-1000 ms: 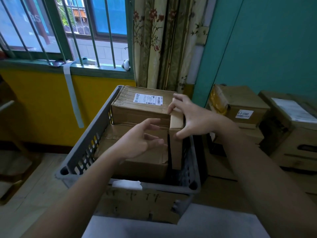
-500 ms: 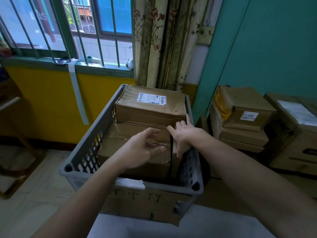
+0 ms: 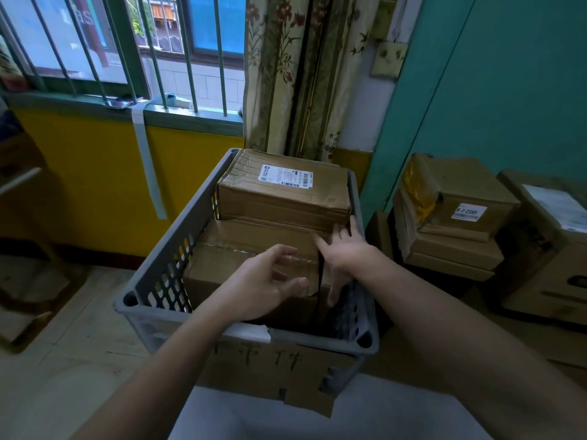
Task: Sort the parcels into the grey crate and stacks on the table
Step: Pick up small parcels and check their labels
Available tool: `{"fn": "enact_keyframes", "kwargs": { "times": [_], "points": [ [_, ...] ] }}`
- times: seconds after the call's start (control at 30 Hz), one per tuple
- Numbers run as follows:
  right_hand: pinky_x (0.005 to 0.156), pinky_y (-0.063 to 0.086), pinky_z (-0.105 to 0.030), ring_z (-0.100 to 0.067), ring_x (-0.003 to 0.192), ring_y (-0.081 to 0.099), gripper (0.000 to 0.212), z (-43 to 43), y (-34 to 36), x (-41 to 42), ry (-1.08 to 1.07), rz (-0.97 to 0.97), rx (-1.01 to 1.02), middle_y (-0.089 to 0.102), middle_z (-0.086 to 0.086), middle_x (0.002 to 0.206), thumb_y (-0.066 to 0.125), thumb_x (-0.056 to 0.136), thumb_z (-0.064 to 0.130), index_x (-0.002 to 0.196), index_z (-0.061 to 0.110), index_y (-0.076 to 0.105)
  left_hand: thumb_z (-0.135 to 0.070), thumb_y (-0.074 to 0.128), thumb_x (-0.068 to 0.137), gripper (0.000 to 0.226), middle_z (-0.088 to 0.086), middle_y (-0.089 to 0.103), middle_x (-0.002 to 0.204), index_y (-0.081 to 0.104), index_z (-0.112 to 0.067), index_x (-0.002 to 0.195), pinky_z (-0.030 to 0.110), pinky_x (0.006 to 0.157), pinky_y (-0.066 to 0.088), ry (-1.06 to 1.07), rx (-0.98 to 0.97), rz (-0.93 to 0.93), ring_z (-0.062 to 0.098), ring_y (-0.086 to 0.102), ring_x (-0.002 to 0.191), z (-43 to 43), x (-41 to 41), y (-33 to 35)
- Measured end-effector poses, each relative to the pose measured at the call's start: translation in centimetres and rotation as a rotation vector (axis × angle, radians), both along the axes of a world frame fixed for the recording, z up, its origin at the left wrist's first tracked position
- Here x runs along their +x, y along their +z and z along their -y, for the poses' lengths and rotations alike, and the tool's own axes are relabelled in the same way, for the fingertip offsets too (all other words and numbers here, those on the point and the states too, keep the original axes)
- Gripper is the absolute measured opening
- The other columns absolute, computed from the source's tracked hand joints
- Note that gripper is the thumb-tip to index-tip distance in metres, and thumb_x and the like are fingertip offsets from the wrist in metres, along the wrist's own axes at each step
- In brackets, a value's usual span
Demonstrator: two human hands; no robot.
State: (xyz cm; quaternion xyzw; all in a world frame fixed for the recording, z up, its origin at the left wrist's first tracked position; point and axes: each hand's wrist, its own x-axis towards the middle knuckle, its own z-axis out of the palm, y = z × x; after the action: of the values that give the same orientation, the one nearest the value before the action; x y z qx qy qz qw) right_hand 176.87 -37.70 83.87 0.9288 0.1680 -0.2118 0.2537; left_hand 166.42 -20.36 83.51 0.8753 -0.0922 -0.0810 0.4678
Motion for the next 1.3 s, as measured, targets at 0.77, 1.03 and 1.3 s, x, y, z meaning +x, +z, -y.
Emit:
{"fn": "enact_keyframes", "kwargs": {
  "times": [0.77,1.03,1.3],
  "points": [
    [0.101,0.032,-0.005,0.020,0.124,0.039,0.058,17.1,0.6,-15.4,-0.329,0.639,1.663,0.041,0.039,0.131,0.074,0.086,0.029,0.130,0.049,0.042,-0.028,0.070,0.090,0.050,-0.015,0.062,0.126,0.052,-0.033,0.136,0.028,0.100,0.051,-0.011,-0.205,0.214,-0.003,0.056,0.120,13.5,-1.5,2.7],
    [0.114,0.036,-0.035,-0.007,0.137,0.036,0.066,20.7,4.4,-12.0,-0.477,0.752,1.779,0.034,0.021,0.142,0.069,0.091,0.027,0.146,0.038,0.035,-0.020,0.072,0.090,0.070,-0.023,0.045,0.137,0.035,-0.030,0.148,0.005,0.093,0.041,0.118,-0.236,0.340,-0.024,0.042,0.113,21.0,1.5,5.8],
    [0.114,0.023,-0.029,-0.016,0.149,0.020,0.088,21.3,7.0,-8.0,-0.531,0.476,1.713,0.020,0.004,0.164,0.067,0.093,0.030,0.159,0.027,0.009,-0.030,0.076,0.088,0.100,0.004,0.028,0.163,0.008,-0.019,0.161,0.031,0.114,0.029,0.245,-0.201,0.242,0.018,0.028,0.148,24.1,4.8,7.0]
  ]
}}
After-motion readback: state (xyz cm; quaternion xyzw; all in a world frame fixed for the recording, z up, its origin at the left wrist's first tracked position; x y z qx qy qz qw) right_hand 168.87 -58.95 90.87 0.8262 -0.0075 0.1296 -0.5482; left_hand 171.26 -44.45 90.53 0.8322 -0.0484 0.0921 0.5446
